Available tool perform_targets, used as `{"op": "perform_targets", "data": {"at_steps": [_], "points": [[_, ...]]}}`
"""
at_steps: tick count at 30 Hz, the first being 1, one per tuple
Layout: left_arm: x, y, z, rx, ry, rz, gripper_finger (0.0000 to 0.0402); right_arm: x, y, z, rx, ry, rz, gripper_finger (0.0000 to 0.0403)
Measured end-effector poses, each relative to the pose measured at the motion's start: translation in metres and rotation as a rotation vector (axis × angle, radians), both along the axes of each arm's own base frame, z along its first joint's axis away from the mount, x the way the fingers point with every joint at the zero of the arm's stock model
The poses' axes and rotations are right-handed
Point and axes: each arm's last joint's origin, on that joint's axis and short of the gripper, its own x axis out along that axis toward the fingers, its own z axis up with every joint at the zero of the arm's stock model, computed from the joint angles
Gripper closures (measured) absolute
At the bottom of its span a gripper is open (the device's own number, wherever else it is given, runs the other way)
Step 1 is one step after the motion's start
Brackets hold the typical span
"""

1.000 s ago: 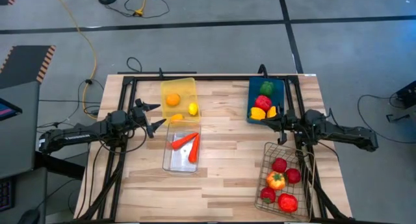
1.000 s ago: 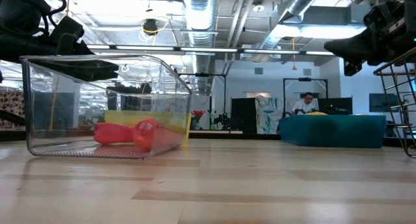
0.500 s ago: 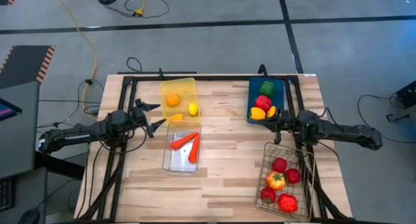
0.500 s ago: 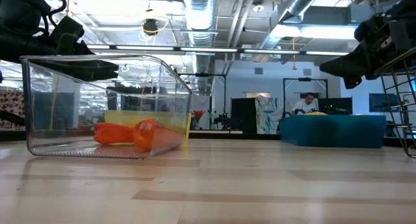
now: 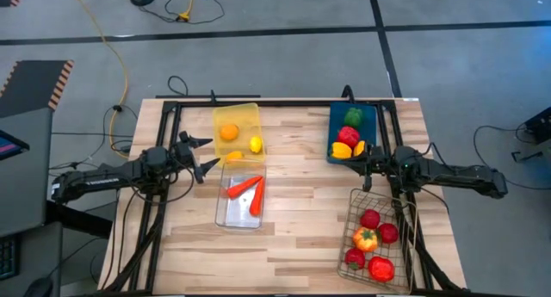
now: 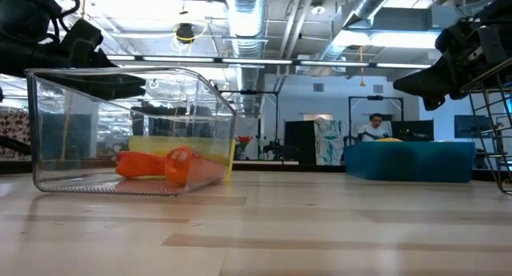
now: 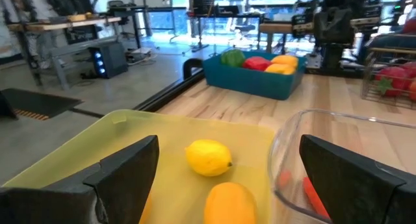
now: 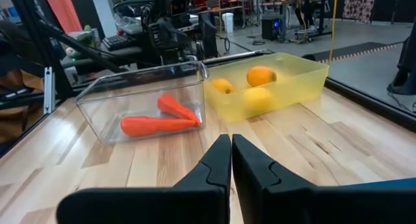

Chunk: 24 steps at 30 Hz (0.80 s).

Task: Sort produce into baskets
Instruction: Return to Home Position

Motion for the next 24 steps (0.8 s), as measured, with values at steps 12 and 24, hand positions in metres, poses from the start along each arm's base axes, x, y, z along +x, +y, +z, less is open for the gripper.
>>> {"op": "perform_targets", "data": {"at_steps": [12,24], "points": [[-0.009,-0.005,0.013,0.033,-0.154,-0.031,0.0042,0.000,0.000,0.000,0.000,-0.001,0.000,0.0359],[-0.009,-0.005,0.013,0.031,-0.147,-0.032,0.0042,0.000,0.000,0.000,-0.001,-0.004,0.000,0.0359]]}}
